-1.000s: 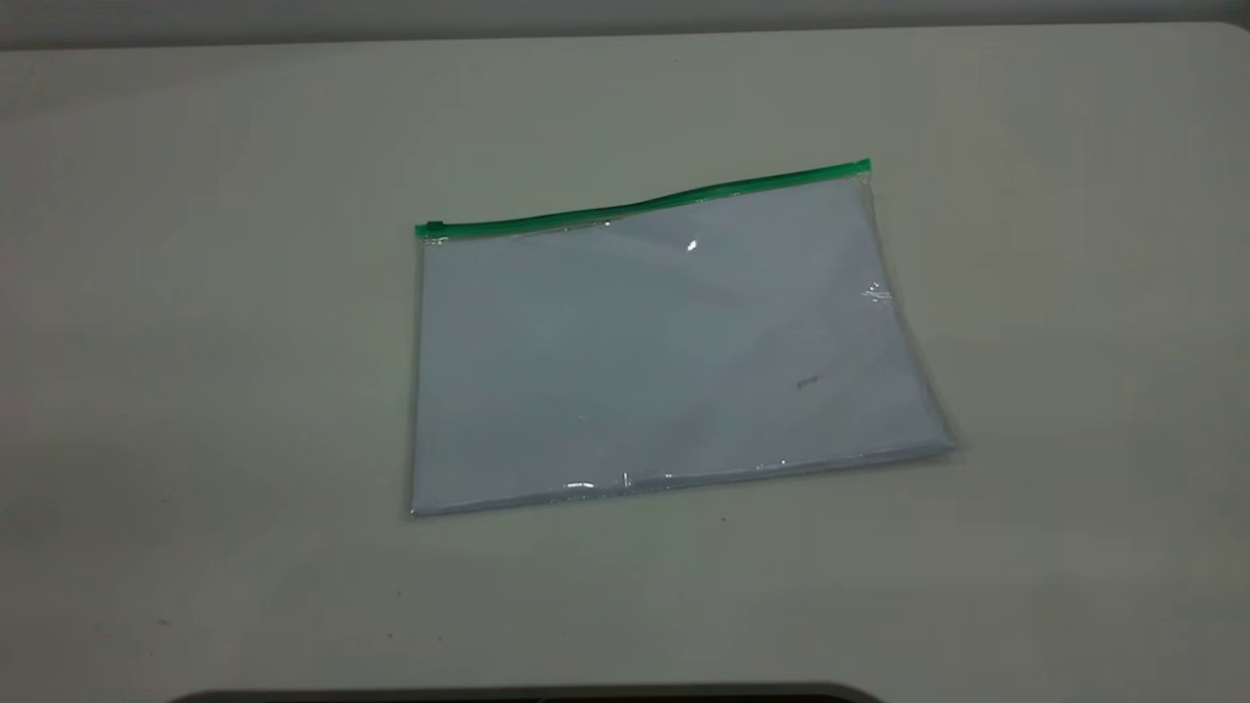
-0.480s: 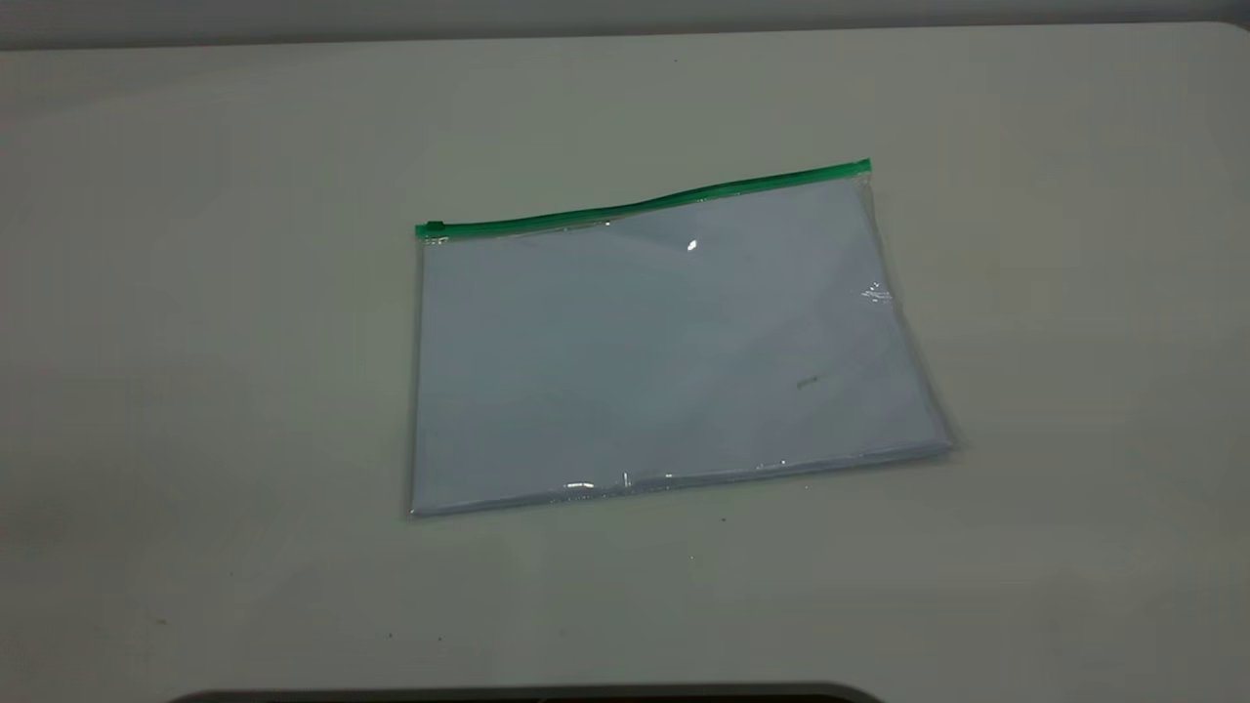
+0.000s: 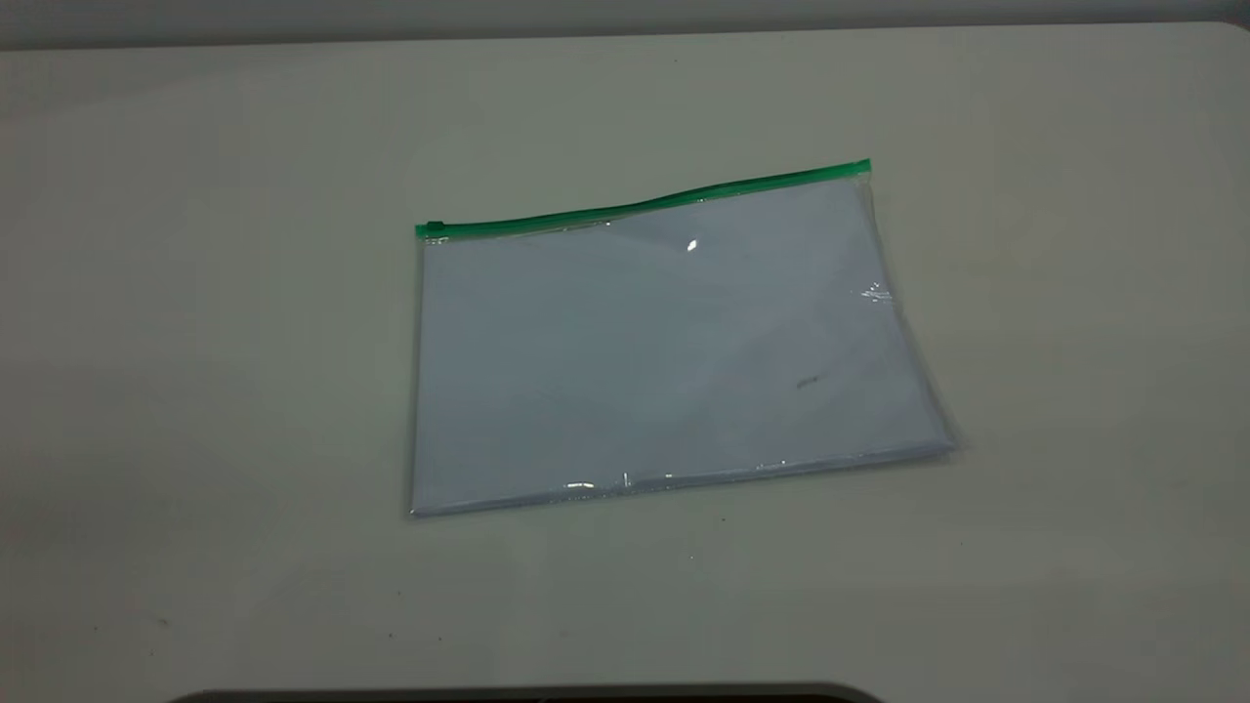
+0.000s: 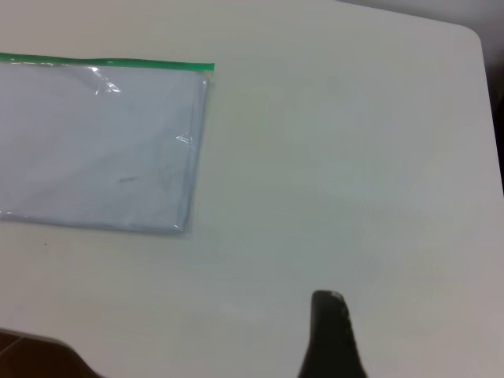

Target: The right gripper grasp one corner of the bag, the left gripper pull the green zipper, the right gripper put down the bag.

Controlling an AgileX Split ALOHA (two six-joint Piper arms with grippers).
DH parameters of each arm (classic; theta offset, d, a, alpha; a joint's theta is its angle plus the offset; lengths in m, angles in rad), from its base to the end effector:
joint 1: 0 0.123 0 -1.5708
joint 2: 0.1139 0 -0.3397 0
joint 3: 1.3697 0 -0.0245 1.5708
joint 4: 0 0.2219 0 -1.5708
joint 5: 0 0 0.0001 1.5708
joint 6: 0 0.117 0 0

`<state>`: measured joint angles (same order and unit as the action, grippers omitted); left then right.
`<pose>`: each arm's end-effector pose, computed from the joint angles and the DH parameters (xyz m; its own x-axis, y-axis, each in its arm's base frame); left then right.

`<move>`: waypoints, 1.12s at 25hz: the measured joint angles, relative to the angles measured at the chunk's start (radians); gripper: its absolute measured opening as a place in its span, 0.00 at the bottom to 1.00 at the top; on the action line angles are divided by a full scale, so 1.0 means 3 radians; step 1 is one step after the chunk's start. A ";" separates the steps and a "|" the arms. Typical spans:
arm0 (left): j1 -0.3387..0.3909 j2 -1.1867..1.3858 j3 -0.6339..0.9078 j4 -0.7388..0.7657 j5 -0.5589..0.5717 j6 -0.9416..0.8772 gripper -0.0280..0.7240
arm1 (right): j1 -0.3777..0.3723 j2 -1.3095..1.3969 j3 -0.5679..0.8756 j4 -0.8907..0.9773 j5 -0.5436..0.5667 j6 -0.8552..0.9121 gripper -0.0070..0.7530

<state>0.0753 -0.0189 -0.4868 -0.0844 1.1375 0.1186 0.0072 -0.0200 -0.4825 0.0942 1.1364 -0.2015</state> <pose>-0.0672 -0.0140 0.2391 -0.5145 0.0442 -0.8564 0.0331 0.9990 0.0316 -0.0678 0.0095 0.2381 -0.4987 -0.1641 -0.8511 -0.1626 0.9822 -0.0941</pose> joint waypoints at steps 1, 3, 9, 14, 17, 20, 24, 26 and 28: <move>0.0000 0.0000 0.0000 0.0000 0.0000 0.0003 0.81 | 0.0000 0.0000 0.0000 0.0000 0.0000 0.0000 0.77; 0.0000 0.0000 0.0000 0.0000 0.0000 0.0006 0.81 | 0.0000 0.0000 0.0000 0.0000 -0.0001 0.0000 0.77; 0.0000 0.0000 0.0000 0.0000 0.0000 0.0001 0.81 | 0.0000 0.0000 0.0000 0.0000 -0.0001 0.0000 0.77; 0.0000 0.0000 0.0000 0.0000 0.0000 0.0004 0.81 | 0.0053 0.0000 0.0000 -0.0017 -0.0004 0.0067 0.77; 0.0000 0.0000 0.0000 0.0000 0.0000 0.0004 0.81 | 0.0153 0.0000 0.0000 -0.0082 -0.0004 0.0255 0.77; 0.0000 0.0000 0.0000 0.0000 0.0000 0.0004 0.81 | 0.0210 0.0000 0.0000 -0.0212 -0.0004 0.0404 0.77; 0.0000 0.0000 0.0000 0.0000 0.0000 0.0004 0.81 | 0.0209 0.0000 0.0000 -0.0275 -0.0004 0.0428 0.77; 0.0000 0.0000 0.0000 0.0000 0.0000 0.0004 0.81 | 0.0209 0.0000 0.0003 -0.0279 -0.0004 0.0430 0.77; 0.0000 0.0000 0.0000 0.0000 0.0000 0.0004 0.81 | 0.0209 0.0000 0.0002 -0.0279 -0.0004 0.0430 0.77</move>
<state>0.0753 -0.0189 -0.4868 -0.0844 1.1375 0.1199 0.0699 -0.0200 -0.4818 0.0105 1.1352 -0.0725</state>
